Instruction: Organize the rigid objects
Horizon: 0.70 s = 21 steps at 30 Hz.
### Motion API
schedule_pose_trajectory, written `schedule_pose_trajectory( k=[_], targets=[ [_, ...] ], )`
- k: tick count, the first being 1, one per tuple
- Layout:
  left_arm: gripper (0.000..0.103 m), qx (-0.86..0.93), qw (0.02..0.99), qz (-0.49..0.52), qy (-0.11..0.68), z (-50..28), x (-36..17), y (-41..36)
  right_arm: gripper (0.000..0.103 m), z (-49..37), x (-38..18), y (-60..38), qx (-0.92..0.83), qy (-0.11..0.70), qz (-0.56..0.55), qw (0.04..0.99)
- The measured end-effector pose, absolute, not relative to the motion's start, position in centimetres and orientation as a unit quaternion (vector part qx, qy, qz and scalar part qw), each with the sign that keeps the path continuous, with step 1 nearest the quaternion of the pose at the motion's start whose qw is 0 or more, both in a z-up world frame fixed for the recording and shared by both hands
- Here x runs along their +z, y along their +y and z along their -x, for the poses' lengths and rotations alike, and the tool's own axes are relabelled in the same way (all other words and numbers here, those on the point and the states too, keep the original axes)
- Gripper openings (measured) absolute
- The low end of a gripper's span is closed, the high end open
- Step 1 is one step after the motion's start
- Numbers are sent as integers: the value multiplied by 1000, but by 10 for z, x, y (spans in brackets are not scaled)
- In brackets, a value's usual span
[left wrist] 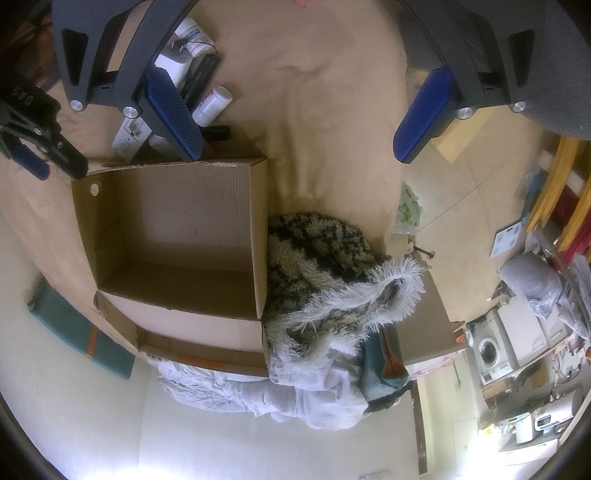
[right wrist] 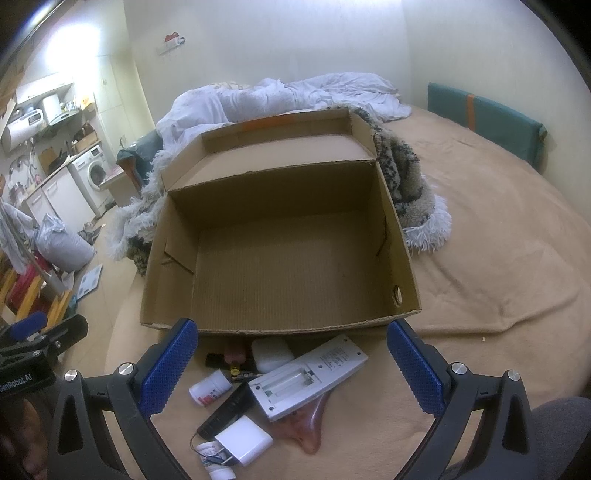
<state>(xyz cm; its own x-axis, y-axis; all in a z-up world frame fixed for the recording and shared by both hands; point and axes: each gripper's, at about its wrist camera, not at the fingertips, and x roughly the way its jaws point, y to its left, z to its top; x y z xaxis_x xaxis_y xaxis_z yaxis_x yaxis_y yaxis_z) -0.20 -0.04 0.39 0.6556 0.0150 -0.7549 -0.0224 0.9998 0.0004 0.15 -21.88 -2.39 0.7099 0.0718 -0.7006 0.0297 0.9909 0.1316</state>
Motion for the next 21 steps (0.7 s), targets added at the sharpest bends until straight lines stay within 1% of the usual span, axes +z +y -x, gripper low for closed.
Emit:
schedule_pose_trajectory(
  k=[21],
  targets=[
    [103, 9, 911, 3, 413, 2, 1, 0, 103, -2, -24, -220, 12, 381, -67, 922]
  ],
)
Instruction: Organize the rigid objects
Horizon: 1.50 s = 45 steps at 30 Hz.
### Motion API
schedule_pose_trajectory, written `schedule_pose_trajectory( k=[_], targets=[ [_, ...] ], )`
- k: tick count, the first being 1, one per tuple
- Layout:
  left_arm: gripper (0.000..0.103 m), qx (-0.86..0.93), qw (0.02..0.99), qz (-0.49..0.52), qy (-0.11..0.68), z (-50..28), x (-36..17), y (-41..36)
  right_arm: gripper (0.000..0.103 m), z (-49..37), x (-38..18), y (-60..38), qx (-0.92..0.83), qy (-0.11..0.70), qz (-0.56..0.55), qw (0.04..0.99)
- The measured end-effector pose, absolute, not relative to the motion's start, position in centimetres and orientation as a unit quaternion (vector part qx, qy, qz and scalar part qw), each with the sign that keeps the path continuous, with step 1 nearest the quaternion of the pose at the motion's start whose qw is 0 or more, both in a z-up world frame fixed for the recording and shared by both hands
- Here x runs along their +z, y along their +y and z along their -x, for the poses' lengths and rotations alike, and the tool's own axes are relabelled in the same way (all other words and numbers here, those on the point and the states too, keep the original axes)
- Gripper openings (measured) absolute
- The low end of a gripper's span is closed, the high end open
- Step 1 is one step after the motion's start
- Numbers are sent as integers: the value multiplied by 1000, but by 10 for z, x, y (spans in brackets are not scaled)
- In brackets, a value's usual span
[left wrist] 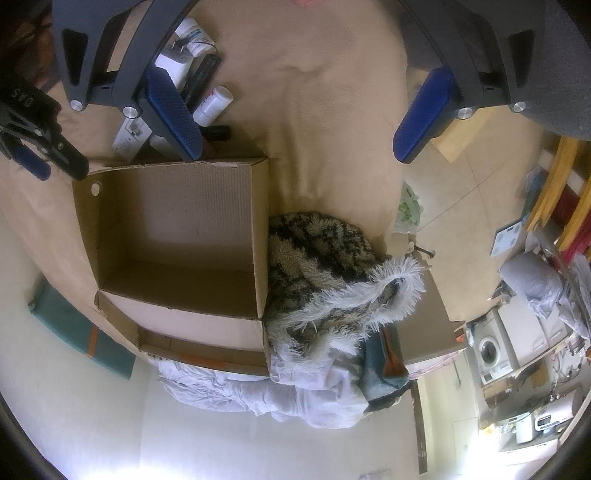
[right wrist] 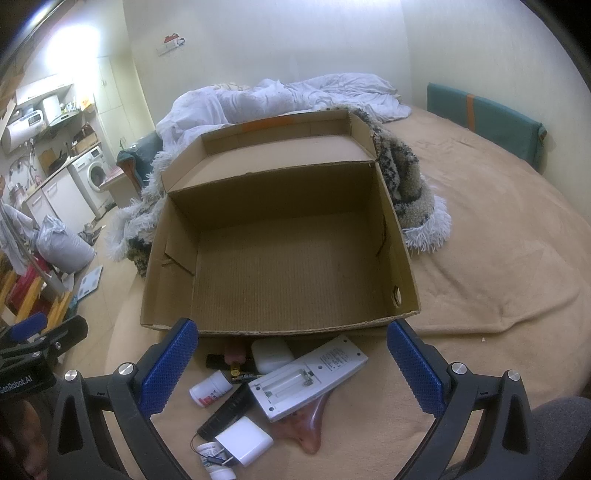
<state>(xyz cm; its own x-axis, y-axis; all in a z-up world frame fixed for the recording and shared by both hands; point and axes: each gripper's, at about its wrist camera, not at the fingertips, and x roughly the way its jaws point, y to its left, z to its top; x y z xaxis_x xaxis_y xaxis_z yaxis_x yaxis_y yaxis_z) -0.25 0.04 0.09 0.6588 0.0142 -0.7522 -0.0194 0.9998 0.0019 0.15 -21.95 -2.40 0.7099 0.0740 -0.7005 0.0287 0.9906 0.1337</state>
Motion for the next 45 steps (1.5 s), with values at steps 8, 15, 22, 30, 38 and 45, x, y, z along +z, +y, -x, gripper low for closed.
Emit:
schedule_pose_trajectory(
  k=[8, 15, 22, 30, 38, 45],
  targets=[
    [103, 9, 911, 3, 413, 3, 1, 1, 103, -2, -24, -219, 12, 381, -68, 922],
    [103, 8, 911, 3, 413, 3, 1, 1, 103, -2, -24, -220, 12, 381, -68, 922],
    [103, 9, 911, 4, 413, 2, 1, 1, 103, -2, -25, -219, 13, 382, -67, 922],
    [103, 10, 912, 6, 411, 3, 1, 3, 103, -1, -25, -218, 13, 383, -68, 921],
    [103, 11, 912, 4, 411, 3, 1, 3, 103, -2, -26, -222, 13, 385, -78, 920],
    [103, 11, 900, 16, 436, -3, -6, 11, 103, -2, -26, -229, 11, 391, -77, 917]
  ],
)
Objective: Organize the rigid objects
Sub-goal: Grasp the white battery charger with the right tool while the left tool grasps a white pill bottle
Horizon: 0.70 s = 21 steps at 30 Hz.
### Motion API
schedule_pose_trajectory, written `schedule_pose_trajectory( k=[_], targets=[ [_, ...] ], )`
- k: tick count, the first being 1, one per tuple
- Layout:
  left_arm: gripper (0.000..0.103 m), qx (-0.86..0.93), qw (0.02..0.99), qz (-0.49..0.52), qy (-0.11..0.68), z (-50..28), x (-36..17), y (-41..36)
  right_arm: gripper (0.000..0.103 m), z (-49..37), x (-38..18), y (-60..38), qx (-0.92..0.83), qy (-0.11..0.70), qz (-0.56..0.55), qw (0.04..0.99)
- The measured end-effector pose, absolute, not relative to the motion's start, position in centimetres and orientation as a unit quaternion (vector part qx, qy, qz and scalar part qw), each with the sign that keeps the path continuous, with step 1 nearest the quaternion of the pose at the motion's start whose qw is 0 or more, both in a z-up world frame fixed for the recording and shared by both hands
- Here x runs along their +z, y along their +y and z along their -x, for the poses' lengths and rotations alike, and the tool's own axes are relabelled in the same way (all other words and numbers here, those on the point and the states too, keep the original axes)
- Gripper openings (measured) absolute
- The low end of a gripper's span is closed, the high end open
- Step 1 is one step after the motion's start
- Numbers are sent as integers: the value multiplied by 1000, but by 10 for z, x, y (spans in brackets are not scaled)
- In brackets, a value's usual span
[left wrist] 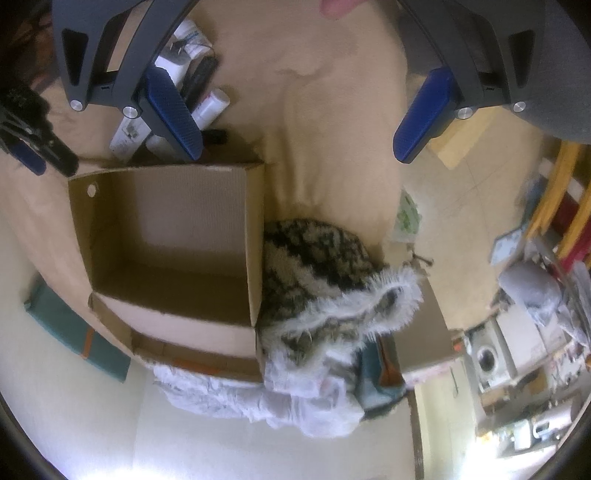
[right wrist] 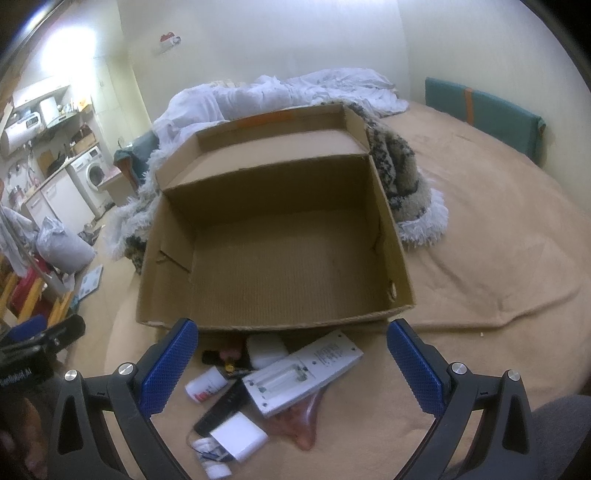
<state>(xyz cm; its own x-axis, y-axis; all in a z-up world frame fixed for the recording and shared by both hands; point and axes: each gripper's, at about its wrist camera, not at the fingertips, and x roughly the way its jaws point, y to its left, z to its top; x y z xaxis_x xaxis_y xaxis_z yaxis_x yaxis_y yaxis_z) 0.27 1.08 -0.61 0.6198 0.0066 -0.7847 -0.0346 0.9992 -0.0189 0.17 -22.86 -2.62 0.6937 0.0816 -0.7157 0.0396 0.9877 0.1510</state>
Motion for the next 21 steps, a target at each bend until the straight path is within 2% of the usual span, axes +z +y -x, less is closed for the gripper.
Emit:
schedule_pose_trajectory(
  k=[6, 10, 12, 14, 15, 21],
  targets=[
    [102, 5, 858, 41, 512, -15, -37, 16, 103, 1, -34, -261, 7, 419, -142, 897],
    [87, -3, 817, 76, 572, -27, -64, 10, 103, 2, -43, -277, -13, 437, -168, 883],
    [86, -20, 802, 81, 591, -34, -75, -3, 103, 0, -48, -281, -18, 445, -176, 878],
    [72, -40, 790, 75, 608, -42, -83, -17, 103, -2, -52, -282, -18, 452, -184, 873],
    [69, -48, 787, 66, 612, -46, -87, -25, 103, -2, -54, -284, -15, 454, -188, 871],
    [68, -105, 751, 6, 652, -62, -120, -65, 103, -10, -76, -292, 21, 501, -260, 825]
  ],
)
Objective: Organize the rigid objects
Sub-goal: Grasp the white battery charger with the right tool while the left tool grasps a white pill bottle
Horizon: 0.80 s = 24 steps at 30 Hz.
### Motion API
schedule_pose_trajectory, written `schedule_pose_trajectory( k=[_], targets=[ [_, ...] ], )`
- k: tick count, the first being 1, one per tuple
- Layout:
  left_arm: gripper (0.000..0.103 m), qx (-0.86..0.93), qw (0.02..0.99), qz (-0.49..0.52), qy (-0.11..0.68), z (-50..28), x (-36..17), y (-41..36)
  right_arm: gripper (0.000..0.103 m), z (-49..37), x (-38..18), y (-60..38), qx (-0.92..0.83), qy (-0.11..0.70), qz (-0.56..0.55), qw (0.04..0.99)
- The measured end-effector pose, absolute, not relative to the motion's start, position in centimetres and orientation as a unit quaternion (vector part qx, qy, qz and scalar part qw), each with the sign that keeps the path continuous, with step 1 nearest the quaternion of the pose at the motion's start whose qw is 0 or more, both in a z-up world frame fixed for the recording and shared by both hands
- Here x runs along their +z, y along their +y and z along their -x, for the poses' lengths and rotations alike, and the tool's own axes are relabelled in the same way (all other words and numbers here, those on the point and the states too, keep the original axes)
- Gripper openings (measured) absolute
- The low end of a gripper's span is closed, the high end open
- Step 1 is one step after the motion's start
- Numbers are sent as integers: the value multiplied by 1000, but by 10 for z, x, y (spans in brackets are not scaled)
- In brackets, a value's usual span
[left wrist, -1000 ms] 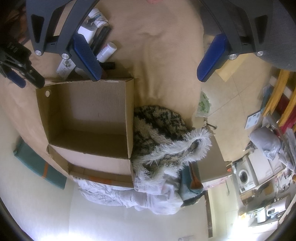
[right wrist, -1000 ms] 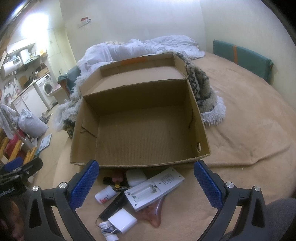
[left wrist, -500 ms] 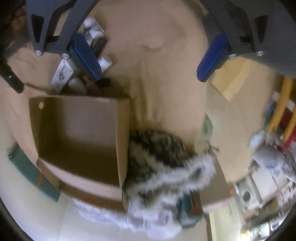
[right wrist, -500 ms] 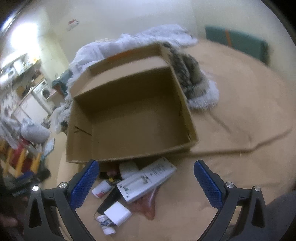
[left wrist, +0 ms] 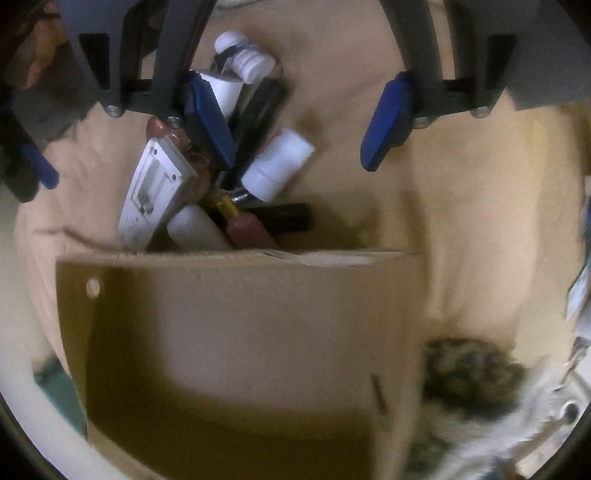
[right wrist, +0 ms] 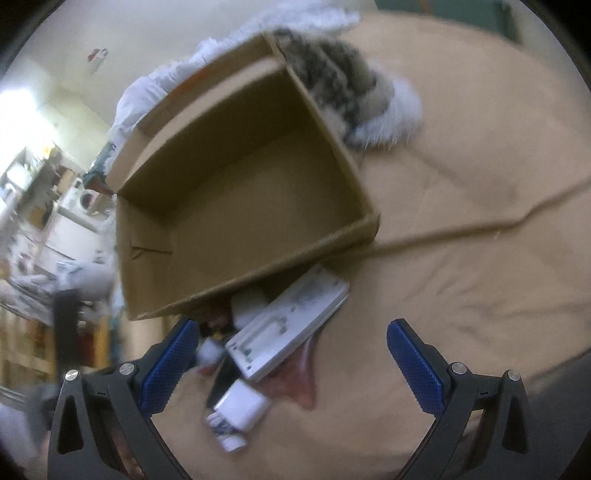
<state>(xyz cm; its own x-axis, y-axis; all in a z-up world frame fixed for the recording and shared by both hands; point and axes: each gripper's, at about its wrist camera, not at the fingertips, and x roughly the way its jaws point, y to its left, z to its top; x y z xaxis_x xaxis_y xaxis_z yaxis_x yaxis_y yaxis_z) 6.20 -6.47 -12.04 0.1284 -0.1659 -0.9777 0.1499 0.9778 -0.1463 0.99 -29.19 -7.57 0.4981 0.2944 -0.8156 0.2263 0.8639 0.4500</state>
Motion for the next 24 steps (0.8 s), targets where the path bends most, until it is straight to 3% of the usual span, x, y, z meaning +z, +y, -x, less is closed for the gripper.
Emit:
schedule_pose_trajectory(
  k=[5, 11, 22, 24],
  targets=[
    [67, -136, 737, -28, 661, -63, -139, -81, 101, -19, -107, -305, 38, 537, -356, 764],
    [59, -176, 734, -14, 656, -61, -143, -87, 66, -30, -151, -307, 34, 569, -433, 698],
    [25, -204, 711, 13, 673, -57, -141, -87, 64, -48, -173, -299, 5, 567, -447, 692],
    [25, -196, 712, 19, 674, -56, -139, -84, 60, -52, -169, -295, 3, 564, -435, 702]
  ],
)
